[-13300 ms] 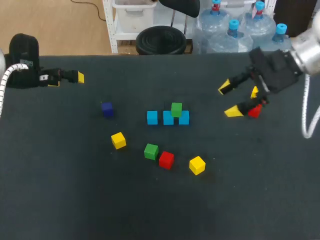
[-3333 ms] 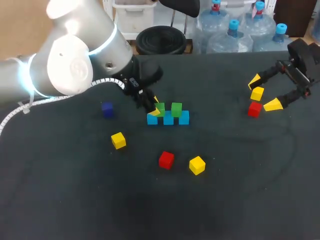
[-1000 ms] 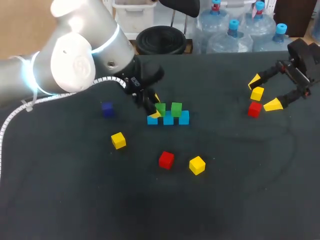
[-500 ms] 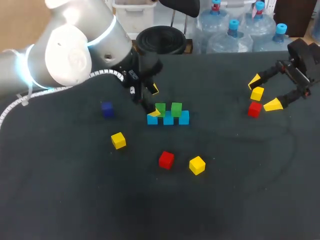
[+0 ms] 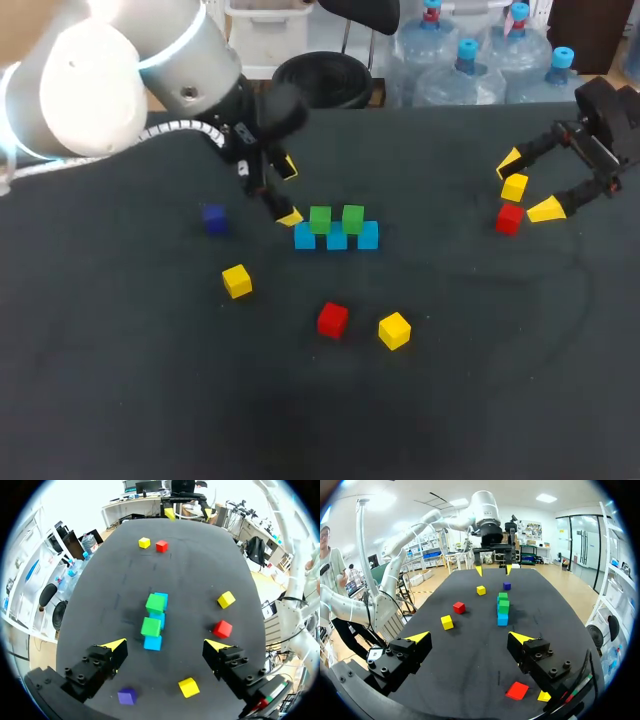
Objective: Place the blue cubes, place green cubes on the blue cubes, place the yellow cubes on the green cubes, then place the red cubes on the yellow cubes, and place purple cube on the red cubes.
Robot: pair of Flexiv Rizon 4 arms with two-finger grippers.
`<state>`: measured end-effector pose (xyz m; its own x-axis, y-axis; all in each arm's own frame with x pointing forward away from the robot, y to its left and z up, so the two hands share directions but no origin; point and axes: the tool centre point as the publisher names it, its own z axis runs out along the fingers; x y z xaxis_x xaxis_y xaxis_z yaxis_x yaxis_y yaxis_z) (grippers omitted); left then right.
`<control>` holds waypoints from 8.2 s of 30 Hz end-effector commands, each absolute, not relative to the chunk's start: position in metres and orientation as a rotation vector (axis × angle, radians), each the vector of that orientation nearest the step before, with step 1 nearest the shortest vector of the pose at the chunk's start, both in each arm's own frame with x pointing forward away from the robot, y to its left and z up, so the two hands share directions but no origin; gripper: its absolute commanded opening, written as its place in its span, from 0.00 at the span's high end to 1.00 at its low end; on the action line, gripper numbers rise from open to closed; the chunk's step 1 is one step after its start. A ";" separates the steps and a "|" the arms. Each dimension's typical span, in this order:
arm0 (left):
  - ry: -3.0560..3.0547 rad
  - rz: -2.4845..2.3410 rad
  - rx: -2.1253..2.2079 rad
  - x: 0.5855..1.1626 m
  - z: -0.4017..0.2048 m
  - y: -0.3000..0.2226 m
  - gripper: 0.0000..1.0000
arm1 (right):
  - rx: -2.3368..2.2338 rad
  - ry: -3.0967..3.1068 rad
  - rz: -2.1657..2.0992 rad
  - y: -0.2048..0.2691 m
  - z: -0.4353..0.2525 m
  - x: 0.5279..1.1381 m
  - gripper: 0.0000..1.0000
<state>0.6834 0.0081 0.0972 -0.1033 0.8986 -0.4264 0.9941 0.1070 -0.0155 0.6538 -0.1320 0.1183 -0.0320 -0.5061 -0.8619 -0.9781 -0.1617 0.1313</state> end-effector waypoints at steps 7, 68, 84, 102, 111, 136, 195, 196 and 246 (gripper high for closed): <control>2.129 -0.397 1.792 0.648 0.114 0.041 0.00 | -1.705 1.561 1.124 -0.132 0.118 0.654 0.00; 2.189 -0.391 1.685 0.624 0.120 0.083 0.00 | -1.806 1.424 1.086 -0.042 0.066 0.538 0.00; 2.189 -0.391 1.685 0.624 0.120 0.083 0.00 | -1.826 1.310 1.236 -0.020 0.039 0.526 0.00; 2.189 -0.391 1.685 0.624 0.120 0.083 0.00 | -1.917 1.188 1.356 0.003 0.019 0.536 0.00; 2.189 -0.391 1.685 0.624 0.120 0.083 0.00 | -1.923 1.177 1.365 0.006 0.018 0.538 0.00; 2.189 -0.391 1.685 0.624 0.120 0.083 0.00 | -1.863 1.241 1.287 0.010 0.005 0.537 0.44; 2.189 -0.391 1.685 0.624 0.120 0.083 0.00 | -1.597 1.465 1.101 0.031 0.115 0.595 1.00; 2.189 -0.391 1.685 0.624 0.120 0.083 0.00 | -1.590 1.467 1.092 0.033 0.118 0.598 1.00; 2.189 -0.391 1.685 0.624 0.120 0.083 0.00 | -1.392 1.518 0.970 0.088 0.079 0.704 1.00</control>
